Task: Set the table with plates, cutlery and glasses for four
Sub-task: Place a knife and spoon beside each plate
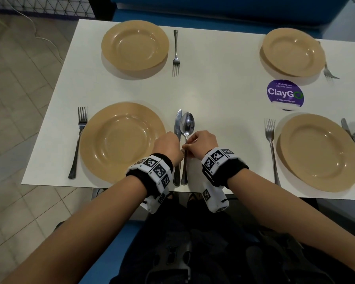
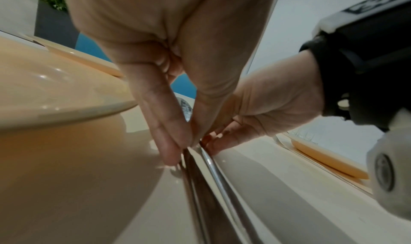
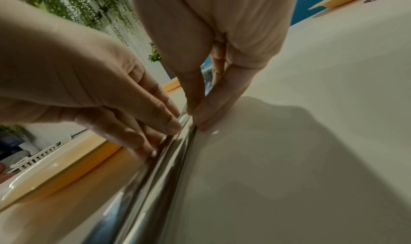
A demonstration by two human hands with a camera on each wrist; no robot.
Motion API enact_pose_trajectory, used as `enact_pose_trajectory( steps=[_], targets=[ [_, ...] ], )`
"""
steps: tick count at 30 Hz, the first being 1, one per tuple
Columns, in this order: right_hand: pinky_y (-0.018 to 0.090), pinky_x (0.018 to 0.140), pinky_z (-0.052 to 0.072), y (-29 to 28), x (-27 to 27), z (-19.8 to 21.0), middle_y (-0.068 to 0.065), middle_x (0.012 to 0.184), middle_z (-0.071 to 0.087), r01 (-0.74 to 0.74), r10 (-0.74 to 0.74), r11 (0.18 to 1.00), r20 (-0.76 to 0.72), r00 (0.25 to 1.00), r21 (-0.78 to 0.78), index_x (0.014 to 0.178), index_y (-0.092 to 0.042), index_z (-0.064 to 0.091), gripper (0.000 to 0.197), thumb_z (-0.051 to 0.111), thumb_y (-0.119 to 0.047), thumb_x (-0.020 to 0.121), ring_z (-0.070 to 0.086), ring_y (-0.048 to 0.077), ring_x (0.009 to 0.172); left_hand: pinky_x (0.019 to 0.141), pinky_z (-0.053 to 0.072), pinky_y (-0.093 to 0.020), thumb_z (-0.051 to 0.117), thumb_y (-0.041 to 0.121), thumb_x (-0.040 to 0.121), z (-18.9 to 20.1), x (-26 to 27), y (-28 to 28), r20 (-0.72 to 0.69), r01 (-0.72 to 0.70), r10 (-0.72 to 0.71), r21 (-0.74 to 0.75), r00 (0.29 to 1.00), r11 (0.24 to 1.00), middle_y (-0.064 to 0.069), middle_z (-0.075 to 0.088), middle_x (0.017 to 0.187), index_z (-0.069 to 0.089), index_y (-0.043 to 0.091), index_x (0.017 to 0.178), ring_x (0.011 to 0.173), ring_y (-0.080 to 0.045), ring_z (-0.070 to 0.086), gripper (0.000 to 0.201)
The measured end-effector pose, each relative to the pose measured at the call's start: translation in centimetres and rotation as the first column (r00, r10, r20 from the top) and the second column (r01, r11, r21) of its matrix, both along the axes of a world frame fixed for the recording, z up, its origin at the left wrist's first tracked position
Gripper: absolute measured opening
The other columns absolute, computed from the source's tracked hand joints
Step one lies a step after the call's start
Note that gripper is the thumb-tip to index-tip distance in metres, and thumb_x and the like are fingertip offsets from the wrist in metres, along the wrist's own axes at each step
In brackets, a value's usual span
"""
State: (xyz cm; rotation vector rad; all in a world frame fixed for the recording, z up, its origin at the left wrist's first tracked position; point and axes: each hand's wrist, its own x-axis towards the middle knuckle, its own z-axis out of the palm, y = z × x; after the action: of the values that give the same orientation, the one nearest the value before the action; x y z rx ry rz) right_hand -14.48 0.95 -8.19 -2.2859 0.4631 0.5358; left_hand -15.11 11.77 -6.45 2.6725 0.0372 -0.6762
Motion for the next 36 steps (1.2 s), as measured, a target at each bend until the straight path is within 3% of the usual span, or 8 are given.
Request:
enact_pose_trajectory(
  steps=[2, 5, 8, 18, 24, 30, 33, 36],
  targets=[
    [0.006, 0.053, 0.044, 0.0, -0.1, 0.1, 0.001, 0.081, 0.066, 0.012, -0.012, 1.0, -0.01, 1.0, 0.021, 0.09, -0.009, 0.067, 0.013, 0.073, -0.012, 0.078, 0.058, 0.007, 0.062, 0.075, 0.044, -0.03, 0.063, 0.014, 0.085, 0.0, 0.0, 0.0, -0.003, 0.0, 0.0, 0.003, 1.0, 1.0, -0.014, 0.06, 0.109, 0.054, 0.001, 0.107, 0.103, -0.03, 0.059, 0.027],
    [0.023, 0.075, 0.052, 0.0, -0.1, 0.3, 0.006, 0.094, 0.069, -0.021, 0.021, 1.0, -0.008, 1.0, -0.009, 0.09, -0.009, 0.068, 0.015, 0.074, -0.014, 0.077, 0.065, 0.019, 0.086, 0.075, 0.044, -0.03, 0.064, 0.013, 0.085, -0.1, 0.1, 0.0, 0.002, 0.002, -0.002, 0.012, 1.0, 1.0, -0.014, 0.061, 0.109, 0.054, 0.001, 0.107, 0.103, -0.03, 0.059, 0.027],
    [0.03, 0.082, 0.054, 0.1, -0.2, 0.4, 0.007, 0.097, 0.069, -0.018, 0.018, 1.0, -0.017, 1.0, 0.005, 0.089, -0.009, 0.067, 0.015, 0.074, -0.013, 0.077, 0.066, 0.022, 0.091, 0.077, 0.045, -0.031, 0.064, 0.015, 0.085, -0.2, 0.3, 0.0, 0.009, 0.006, -0.006, 0.013, 1.0, 1.0, -0.014, 0.061, 0.109, 0.054, 0.001, 0.107, 0.103, -0.03, 0.059, 0.028],
    [0.039, 0.08, 0.057, 0.3, -0.8, 1.2, 0.013, 0.089, 0.072, -0.02, 0.02, 1.0, -0.033, 0.999, 0.013, 0.056, -0.018, 0.052, 0.031, 0.074, -0.008, 0.074, 0.07, 0.028, 0.085, 0.077, 0.044, -0.03, 0.063, 0.015, 0.086, -0.3, 0.0, 0.1, 0.034, 0.021, -0.021, 0.005, 0.999, 1.0, -0.014, 0.061, 0.109, 0.057, 0.001, 0.104, 0.103, -0.029, 0.059, 0.023],
    [0.035, 0.082, 0.056, 0.3, -1.3, 1.6, 0.012, 0.093, 0.071, -0.011, 0.012, 1.0, -0.025, 1.0, 0.011, 0.06, -0.016, 0.057, 0.023, 0.074, -0.012, 0.076, 0.068, 0.025, 0.089, 0.071, 0.044, -0.029, 0.067, 0.021, 0.082, -0.6, -0.2, 0.1, 0.024, -0.015, 0.016, -0.027, 1.0, 1.0, -0.011, 0.062, 0.1, 0.057, 0.003, 0.1, 0.097, -0.028, 0.061, 0.026],
    [0.036, 0.081, 0.056, 0.3, -1.3, 1.8, 0.009, 0.08, 0.068, -0.012, 0.012, 1.0, -0.018, 1.0, 0.002, 0.056, -0.017, 0.054, 0.028, 0.073, -0.009, 0.075, 0.068, 0.026, 0.088, 0.073, 0.045, -0.03, 0.064, 0.015, 0.083, -0.6, -0.3, 0.1, 0.035, -0.029, 0.03, -0.035, 0.999, 0.999, -0.011, 0.063, 0.098, 0.058, 0.004, 0.1, 0.095, -0.027, 0.061, 0.021],
    [0.035, 0.082, 0.055, 0.3, -1.4, 2.0, 0.015, 0.091, 0.072, -0.042, 0.042, 0.999, -0.012, 0.999, -0.008, 0.071, -0.006, 0.068, 0.008, 0.072, -0.009, 0.077, 0.067, 0.027, 0.09, 0.076, 0.047, -0.03, 0.064, 0.013, 0.083, -0.7, -0.3, 0.2, 0.041, -0.033, 0.035, -0.046, 0.999, 0.998, -0.011, 0.064, 0.1, 0.059, 0.004, 0.101, 0.097, -0.027, 0.061, 0.021],
    [0.036, 0.083, 0.055, 0.3, -1.3, 2.0, 0.013, 0.092, 0.072, -0.033, 0.033, 0.999, -0.008, 0.999, -0.007, 0.058, -0.014, 0.058, 0.024, 0.072, -0.009, 0.077, 0.068, 0.026, 0.09, 0.079, 0.048, -0.031, 0.064, 0.012, 0.083, -0.7, -0.3, 0.2, 0.041, -0.035, 0.037, -0.055, 0.998, 0.998, -0.011, 0.063, 0.103, 0.058, 0.004, 0.103, 0.098, -0.028, 0.06, 0.023]
  ],
)
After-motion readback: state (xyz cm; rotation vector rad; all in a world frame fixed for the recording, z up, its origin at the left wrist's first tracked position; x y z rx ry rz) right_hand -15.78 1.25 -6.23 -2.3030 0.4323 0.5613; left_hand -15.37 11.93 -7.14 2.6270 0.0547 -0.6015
